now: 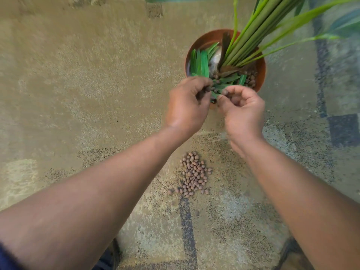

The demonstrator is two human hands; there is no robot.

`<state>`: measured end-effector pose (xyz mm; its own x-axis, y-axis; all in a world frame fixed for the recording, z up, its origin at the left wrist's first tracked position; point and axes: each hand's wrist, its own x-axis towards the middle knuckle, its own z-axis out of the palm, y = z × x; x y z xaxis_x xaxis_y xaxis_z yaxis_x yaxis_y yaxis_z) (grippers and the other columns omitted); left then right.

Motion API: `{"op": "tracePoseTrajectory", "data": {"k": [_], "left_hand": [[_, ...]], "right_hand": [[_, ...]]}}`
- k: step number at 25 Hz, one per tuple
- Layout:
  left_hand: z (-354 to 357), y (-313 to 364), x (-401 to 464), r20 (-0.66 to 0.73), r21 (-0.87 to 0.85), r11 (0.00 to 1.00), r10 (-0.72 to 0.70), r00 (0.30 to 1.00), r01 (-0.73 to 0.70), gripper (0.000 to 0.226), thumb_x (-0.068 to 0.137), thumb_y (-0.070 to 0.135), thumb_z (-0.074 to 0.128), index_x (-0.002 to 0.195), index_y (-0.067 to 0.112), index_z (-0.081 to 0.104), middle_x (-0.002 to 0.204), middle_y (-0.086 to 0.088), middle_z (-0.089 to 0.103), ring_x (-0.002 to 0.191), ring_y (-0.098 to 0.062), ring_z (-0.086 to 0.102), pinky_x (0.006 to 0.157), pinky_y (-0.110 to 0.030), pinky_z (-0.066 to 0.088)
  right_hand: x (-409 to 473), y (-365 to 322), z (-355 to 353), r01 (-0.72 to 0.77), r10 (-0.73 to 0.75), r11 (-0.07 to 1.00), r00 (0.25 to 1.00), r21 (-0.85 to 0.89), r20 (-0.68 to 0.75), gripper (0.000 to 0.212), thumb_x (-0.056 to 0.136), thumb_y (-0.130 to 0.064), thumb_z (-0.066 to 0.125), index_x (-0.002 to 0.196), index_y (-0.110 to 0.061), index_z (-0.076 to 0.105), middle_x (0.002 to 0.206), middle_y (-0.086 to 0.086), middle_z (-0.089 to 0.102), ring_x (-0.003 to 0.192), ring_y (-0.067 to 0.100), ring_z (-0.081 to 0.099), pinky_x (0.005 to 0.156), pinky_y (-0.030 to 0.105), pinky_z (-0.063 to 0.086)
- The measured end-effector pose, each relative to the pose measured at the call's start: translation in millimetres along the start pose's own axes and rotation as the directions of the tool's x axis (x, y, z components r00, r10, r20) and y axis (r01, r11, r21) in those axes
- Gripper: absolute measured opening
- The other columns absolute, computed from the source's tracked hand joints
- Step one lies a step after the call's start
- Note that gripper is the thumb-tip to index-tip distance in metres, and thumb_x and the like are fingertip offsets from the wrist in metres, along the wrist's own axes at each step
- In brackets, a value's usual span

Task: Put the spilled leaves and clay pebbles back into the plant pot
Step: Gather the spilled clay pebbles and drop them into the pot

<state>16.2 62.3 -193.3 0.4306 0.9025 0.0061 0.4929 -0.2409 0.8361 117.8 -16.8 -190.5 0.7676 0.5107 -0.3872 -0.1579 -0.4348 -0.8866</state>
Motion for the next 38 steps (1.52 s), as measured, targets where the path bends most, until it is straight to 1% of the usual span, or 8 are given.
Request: {"op": "tracePoseTrajectory", "data": {"k": [5, 13, 18, 21, 24, 29, 33, 38], "left_hand": [[5, 7, 21, 0.248, 0.240, 0.968, 0.009, 0.969, -0.070, 0.030, 0.086, 0.001, 0.065, 0.109, 0.014, 0.078, 0.106, -0.009, 0.076, 0.098, -0.030, 0.068, 0.084, -0.041, 0.056], [6, 3, 17, 0.214, 0.228, 0.969, 0.044, 0.976, -0.094, 0.033, 0.083, -0.003, 0.067, 0.112, 0.008, 0.076, 0.114, -0.011, 0.074, 0.104, -0.032, 0.066, 0.087, -0.035, 0.053], [2, -15, -6, 0.112, 0.092, 0.992, 0.073, 0.991, -0.083, 0.026, 0.091, -0.003, 0.063, 0.112, 0.011, 0.070, 0.119, -0.001, 0.062, 0.103, -0.022, 0.063, 0.092, -0.039, 0.057], [-8, -39, -36, 0.127, 0.083, 0.995, -0.059, 0.990, 0.049, 0.028, 0.094, -0.001, 0.061, 0.113, 0.018, 0.066, 0.116, 0.010, 0.051, 0.098, -0.012, 0.059, 0.091, -0.036, 0.058], [-18, -68, -71, 0.317, 0.286, 0.935, -0.298, 0.901, 0.208, 0.042, 0.094, 0.001, 0.063, 0.130, 0.022, 0.063, 0.132, 0.007, 0.056, 0.113, -0.012, 0.059, 0.105, -0.034, 0.052], [-12, -93, -120, 0.541, 0.411, 0.870, -0.474, 0.694, 0.273, 0.062, 0.089, 0.005, 0.071, 0.145, 0.026, 0.052, 0.145, 0.003, 0.049, 0.115, -0.014, 0.059, 0.097, -0.012, 0.046], [4, -100, -139, 0.571, 0.403, 0.849, -0.525, 0.632, 0.341, 0.070, 0.087, 0.003, 0.072, 0.146, 0.029, 0.045, 0.142, 0.000, 0.043, 0.123, -0.024, 0.057, 0.096, -0.027, 0.056], [15, -106, -149, 0.517, 0.469, 0.847, -0.493, 0.700, 0.251, 0.051, 0.094, 0.006, 0.062, 0.138, 0.028, 0.049, 0.135, -0.001, 0.047, 0.120, -0.026, 0.057, 0.097, -0.042, 0.058]], "right_hand": [[26, -17, 8, -0.166, 0.163, 0.984, 0.986, -0.060, -0.046, 0.019, 0.088, -0.005, 0.077, 0.089, -0.023, 0.071, 0.078, -0.002, 0.075, 0.063, 0.007, 0.073, 0.075, 0.043, 0.066], [31, -12, 9, -0.194, 0.194, 0.980, 0.981, -0.047, -0.002, 0.030, 0.084, -0.012, 0.084, 0.110, -0.016, 0.069, 0.090, 0.003, 0.078, 0.086, 0.019, 0.077, 0.088, 0.044, 0.064], [22, -8, 3, -0.103, 0.104, 0.987, 0.995, -0.126, 0.000, 0.017, 0.089, -0.014, 0.078, 0.099, -0.025, 0.070, 0.093, 0.001, 0.076, 0.090, 0.019, 0.075, 0.089, 0.044, 0.062], [2, -3, -5, 0.116, -0.125, 0.972, 0.992, -0.203, -0.029, 0.021, 0.090, -0.006, 0.071, 0.092, -0.026, 0.071, 0.084, -0.010, 0.071, 0.075, -0.001, 0.068, 0.071, 0.022, 0.059], [-27, 20, -15, 0.120, -0.101, 0.954, 0.991, -0.275, 0.083, 0.029, 0.091, -0.003, 0.070, 0.086, -0.032, 0.066, 0.084, -0.012, 0.069, 0.071, -0.004, 0.065, 0.060, 0.011, 0.053], [-67, 96, -27, -0.094, 0.319, 0.762, 0.915, -0.640, 0.246, 0.031, 0.093, -0.011, 0.070, 0.122, -0.021, 0.065, 0.123, -0.005, 0.064, 0.073, 0.009, 0.061, 0.054, 0.016, 0.046], [-85, 134, -24, -0.147, 0.472, 0.653, 0.846, -0.743, 0.248, 0.052, 0.088, -0.018, 0.077, 0.135, -0.023, 0.056, 0.137, -0.001, 0.047, 0.102, 0.015, 0.060, 0.086, 0.030, 0.060], [-83, 156, -22, -0.013, 0.386, 0.564, 0.888, -0.825, 0.251, 0.017, 0.094, -0.011, 0.068, 0.105, -0.022, 0.061, 0.135, 0.005, 0.049, 0.114, 0.022, 0.054, 0.104, 0.040, 0.055]]}}
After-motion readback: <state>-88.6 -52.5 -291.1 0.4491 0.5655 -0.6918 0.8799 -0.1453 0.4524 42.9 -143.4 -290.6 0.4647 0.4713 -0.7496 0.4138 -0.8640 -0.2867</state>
